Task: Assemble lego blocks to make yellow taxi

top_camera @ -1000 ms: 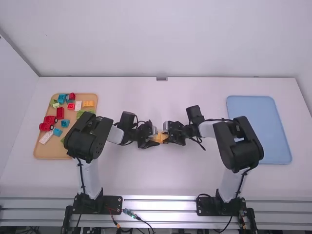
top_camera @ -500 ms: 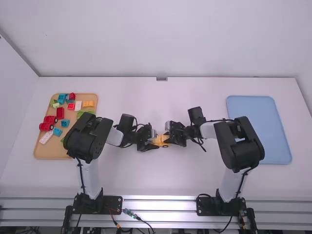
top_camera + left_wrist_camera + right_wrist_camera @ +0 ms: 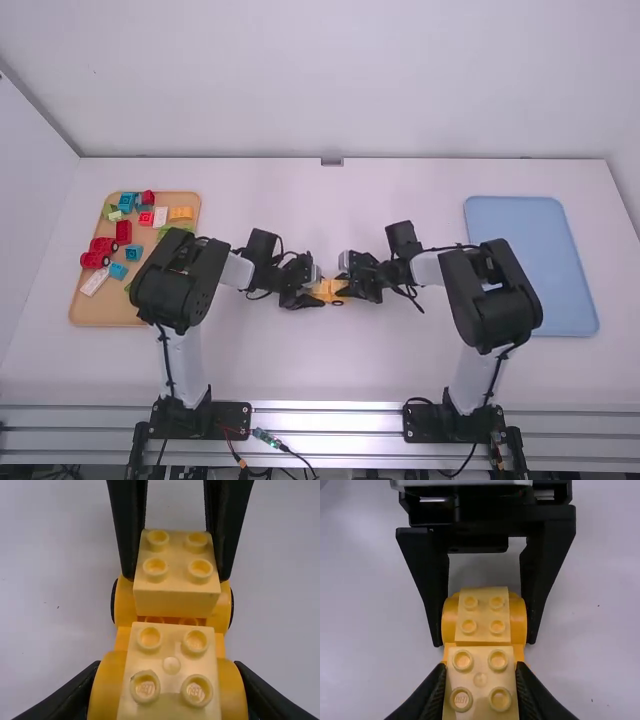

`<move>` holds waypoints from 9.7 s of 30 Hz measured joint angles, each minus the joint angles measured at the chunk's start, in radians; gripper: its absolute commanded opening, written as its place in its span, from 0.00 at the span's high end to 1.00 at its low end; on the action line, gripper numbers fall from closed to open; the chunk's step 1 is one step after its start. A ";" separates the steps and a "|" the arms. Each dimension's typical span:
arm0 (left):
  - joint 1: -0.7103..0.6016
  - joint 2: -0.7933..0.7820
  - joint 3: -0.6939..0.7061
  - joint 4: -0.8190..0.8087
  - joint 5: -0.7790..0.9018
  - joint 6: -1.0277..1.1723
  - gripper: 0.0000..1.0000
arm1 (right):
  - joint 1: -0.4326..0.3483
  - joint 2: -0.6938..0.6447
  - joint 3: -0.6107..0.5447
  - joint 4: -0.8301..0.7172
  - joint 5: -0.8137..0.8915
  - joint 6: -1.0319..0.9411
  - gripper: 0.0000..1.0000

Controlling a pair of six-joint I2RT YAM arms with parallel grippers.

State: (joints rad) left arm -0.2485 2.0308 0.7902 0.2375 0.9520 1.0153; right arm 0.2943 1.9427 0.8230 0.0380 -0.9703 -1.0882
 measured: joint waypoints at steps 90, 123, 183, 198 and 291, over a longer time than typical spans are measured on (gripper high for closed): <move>-0.002 0.000 -0.111 0.276 -0.005 -0.117 0.55 | 0.029 0.000 0.003 0.037 0.021 0.018 0.00; -0.002 0.000 -0.114 0.286 -0.021 -0.159 0.58 | 0.021 0.000 0.048 -0.002 -0.041 -0.042 1.00; -0.002 0.000 -0.103 0.324 -0.069 -0.174 0.57 | -0.157 -0.171 0.066 -0.072 -0.105 -0.026 1.00; -0.001 0.000 -0.106 0.293 -0.043 -0.125 0.16 | -0.157 -0.209 0.066 -0.071 0.031 0.118 0.01; 0.523 -0.225 0.645 -0.745 -1.015 -0.745 0.01 | -0.157 -0.209 0.066 -0.039 0.113 0.129 0.01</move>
State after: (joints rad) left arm 0.2741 1.8053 1.4357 -0.5076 -0.0631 0.2699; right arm 0.1371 1.7332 0.8890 -0.0006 -0.8570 -0.9596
